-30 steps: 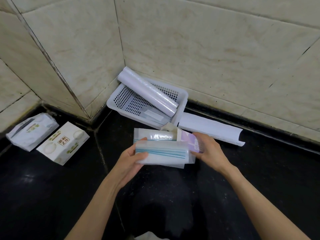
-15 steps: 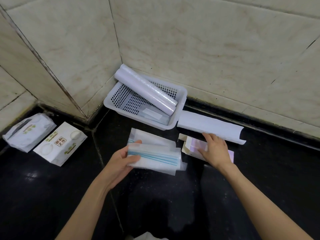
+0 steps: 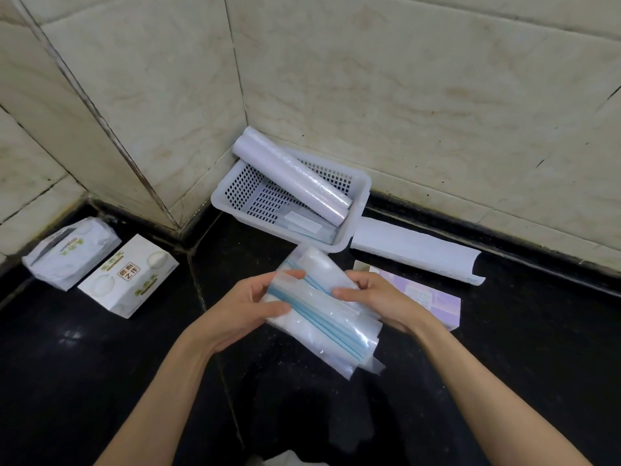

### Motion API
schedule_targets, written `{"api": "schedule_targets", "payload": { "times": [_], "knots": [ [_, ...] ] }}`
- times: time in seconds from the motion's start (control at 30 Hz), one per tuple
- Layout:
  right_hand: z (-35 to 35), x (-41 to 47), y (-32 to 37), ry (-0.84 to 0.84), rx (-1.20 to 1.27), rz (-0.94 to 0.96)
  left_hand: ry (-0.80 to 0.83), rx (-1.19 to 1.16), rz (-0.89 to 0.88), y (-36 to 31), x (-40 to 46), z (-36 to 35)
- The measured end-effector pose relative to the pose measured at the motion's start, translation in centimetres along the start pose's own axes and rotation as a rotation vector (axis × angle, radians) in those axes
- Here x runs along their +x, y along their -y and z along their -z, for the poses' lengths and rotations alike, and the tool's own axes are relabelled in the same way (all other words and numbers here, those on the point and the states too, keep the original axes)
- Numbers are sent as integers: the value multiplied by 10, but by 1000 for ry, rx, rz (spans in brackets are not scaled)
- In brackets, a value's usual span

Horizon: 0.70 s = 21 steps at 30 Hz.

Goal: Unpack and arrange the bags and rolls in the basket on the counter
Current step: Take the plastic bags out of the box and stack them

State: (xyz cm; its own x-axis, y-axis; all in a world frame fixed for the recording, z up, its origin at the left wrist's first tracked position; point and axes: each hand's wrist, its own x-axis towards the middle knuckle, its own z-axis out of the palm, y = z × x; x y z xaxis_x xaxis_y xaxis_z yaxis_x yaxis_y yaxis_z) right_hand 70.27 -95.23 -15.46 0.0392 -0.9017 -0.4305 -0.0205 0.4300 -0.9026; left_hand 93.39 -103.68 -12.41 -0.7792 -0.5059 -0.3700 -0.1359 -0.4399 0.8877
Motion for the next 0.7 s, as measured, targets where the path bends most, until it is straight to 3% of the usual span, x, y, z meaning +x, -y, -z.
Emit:
{"api": "schedule_targets", "payload": {
  "times": [0.13, 0.27, 0.53, 0.7],
  "knots": [
    [11, -8, -18, -73, 437, -56, -68, -15, -49, -2, -8, 9],
    [14, -18, -27, 41, 692, -93, -148, -3, -55, -8, -12, 19],
    [6, -17, -26, 35, 936, -150, -190, 224, -84, -29, -6, 16],
    [-6, -18, -31, -21, 1036, -248, -181, 194, -79, -35, -6, 13]
  ]
}}
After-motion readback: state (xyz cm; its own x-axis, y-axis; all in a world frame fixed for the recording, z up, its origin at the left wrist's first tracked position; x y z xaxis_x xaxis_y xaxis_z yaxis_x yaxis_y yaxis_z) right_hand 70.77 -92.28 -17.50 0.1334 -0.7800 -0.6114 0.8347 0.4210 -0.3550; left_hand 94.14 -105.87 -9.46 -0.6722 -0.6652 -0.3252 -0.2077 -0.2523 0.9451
